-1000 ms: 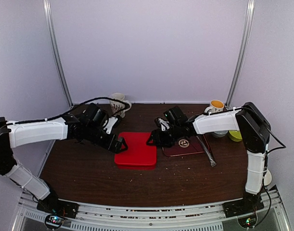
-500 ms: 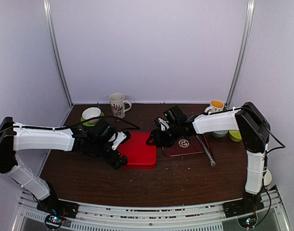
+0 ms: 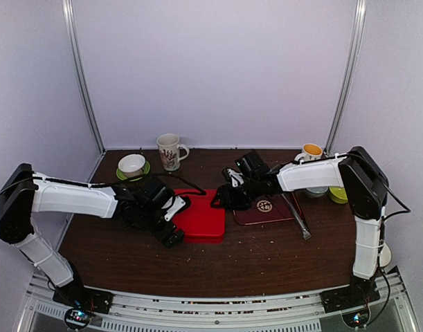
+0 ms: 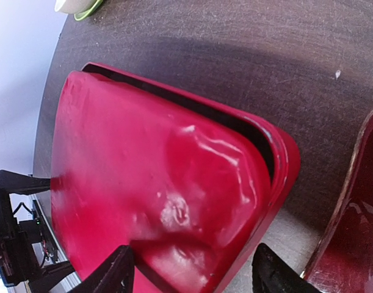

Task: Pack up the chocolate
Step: Place the box lid on the packing box.

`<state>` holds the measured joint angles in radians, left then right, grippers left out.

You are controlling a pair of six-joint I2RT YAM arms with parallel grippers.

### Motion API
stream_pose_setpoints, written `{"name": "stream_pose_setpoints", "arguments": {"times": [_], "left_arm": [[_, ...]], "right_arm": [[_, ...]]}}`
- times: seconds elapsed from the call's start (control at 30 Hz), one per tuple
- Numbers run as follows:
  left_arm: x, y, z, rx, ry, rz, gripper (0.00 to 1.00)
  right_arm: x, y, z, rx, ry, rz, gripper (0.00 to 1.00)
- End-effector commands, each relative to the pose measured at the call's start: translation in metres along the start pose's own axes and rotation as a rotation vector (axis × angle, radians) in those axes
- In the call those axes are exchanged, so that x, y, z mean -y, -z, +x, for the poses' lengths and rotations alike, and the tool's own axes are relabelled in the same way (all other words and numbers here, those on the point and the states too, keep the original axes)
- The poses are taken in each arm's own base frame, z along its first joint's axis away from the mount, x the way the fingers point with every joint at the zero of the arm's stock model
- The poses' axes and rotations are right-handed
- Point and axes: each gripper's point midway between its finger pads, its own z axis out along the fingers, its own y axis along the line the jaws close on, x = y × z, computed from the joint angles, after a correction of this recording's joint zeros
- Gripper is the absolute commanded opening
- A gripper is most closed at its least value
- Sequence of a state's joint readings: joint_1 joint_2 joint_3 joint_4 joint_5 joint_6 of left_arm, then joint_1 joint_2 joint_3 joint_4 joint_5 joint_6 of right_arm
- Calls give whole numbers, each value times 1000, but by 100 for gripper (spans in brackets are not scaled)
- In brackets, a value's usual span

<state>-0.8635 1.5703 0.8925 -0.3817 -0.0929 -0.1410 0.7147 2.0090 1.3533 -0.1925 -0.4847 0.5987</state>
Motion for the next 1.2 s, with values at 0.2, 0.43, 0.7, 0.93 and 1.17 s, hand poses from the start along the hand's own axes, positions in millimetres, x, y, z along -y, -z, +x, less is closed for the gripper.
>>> {"name": "stream_pose_setpoints", "arguments": {"times": [0.2, 0.43, 0.7, 0.93, 1.17], "left_arm": [[-18, -8, -36, 148, 132, -20, 95], [-20, -9, -45, 185, 174, 33, 95], [-16, -18, -41, 160, 165, 54, 94], [-18, -13, -36, 146, 174, 46, 96], [-15, 1, -37, 169, 184, 70, 98]], "right_arm": [[1, 26, -32, 87, 116, 64, 80], [-9, 40, -67, 169, 221, 20, 94], [-9, 1, -90, 74, 249, -120, 99], [1, -11, -81, 4, 256, -101, 94], [8, 20, -85, 68, 246, 22, 98]]}}
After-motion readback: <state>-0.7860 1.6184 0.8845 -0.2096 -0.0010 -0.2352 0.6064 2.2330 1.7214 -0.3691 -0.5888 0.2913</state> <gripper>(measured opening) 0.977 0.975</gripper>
